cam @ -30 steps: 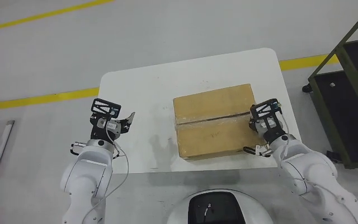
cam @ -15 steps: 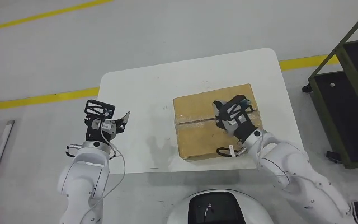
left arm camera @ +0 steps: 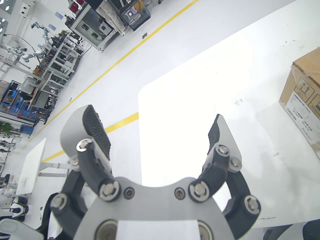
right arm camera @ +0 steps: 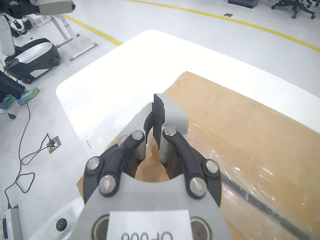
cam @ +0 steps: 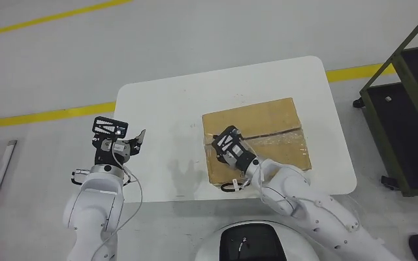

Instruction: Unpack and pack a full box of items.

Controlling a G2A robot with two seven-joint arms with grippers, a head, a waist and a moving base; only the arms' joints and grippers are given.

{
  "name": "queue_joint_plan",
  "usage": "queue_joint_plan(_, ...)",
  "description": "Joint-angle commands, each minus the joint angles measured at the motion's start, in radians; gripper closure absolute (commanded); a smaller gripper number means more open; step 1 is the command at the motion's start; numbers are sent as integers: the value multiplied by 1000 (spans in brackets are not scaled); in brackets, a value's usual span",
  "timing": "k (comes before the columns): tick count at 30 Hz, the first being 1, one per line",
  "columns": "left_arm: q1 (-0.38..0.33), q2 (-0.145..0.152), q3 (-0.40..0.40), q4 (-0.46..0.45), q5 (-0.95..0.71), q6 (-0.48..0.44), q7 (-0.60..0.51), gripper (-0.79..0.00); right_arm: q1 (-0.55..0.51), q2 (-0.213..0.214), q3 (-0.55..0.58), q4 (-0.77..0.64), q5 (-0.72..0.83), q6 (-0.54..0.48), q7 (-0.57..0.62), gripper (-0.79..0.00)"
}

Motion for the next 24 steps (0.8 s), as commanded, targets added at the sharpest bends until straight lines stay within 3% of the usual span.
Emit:
queue_joint_plan(1,0,0,0,0,0,0,0,-785,-37,9,31,-25,-16,-4,30,0)
queue_joint_plan(13,0,0,0,0,0,0,0,-785,-224,51,270,-183,-88,7,105,0)
queue_joint_plan(24,0,0,0,0,0,0,0,-785,-417,85,633,-376,-105,6,139,0)
